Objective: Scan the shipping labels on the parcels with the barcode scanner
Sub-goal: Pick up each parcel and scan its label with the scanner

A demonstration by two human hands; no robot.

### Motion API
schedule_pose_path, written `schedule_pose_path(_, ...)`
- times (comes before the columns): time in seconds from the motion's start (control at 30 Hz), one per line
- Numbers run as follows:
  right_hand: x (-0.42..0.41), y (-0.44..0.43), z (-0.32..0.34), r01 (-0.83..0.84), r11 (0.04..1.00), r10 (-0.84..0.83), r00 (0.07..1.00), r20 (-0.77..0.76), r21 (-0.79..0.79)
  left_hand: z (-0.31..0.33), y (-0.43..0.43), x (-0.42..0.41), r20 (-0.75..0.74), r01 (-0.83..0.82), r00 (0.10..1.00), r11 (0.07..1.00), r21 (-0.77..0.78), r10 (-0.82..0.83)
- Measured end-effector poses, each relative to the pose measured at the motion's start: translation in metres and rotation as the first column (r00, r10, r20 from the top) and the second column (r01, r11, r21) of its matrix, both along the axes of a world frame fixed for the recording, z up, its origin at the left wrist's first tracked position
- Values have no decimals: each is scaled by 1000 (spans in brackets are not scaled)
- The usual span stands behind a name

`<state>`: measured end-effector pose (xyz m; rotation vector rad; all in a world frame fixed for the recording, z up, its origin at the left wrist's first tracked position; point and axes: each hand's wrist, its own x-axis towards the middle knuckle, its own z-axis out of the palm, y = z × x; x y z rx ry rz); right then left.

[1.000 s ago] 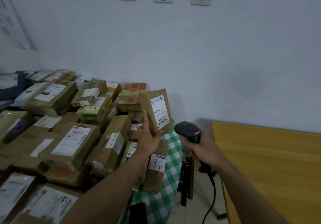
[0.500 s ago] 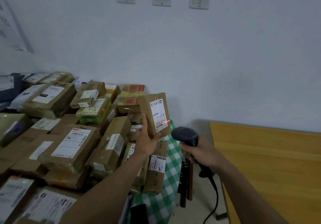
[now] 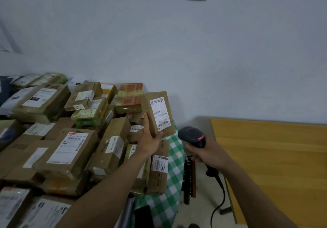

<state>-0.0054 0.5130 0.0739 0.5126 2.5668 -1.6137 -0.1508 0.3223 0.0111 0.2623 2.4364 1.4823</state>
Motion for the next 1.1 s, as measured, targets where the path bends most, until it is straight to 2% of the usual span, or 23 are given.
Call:
schedule_pose_path(0.2, -16, 25, -18, 124, 990, -124, 992, 2, -64, -12, 35, -35, 142, 96, 985, 995, 28, -99)
schedule_pose_path(0.4, -55, 57, -58, 159, 982, -153, 986, 69, -99, -34, 79, -82, 297, 122, 950, 991, -64, -98)
schedule_pose_path(0.63, -102, 89, -109, 168, 983, -153, 974, 168, -78, -99, 111, -130, 382, 135, 922, 977, -167, -62)
schedule_pose_path(0.77, -120, 99, -123, 145, 988, -133, 973, 187, -53, -133, 116, -145, 386, 152, 920, 970, -189, -69)
schedule_pose_path(0.9, -128, 102, -133, 150, 988, -137, 970, 199, -49, -159, 115, -149, 237, 132, 970, 943, -307, -58)
schedule_pose_path(1.0, -133, 102, -137, 135, 988, -120, 975, 185, -70, -161, 121, -143, 168, 231, 970, 869, -437, -174)
schedule_pose_path(1.1, -136, 102, -141, 130, 988, -112, 974, 195, -83, -165, 129, -148, 187, 327, 945, 803, -498, -268)
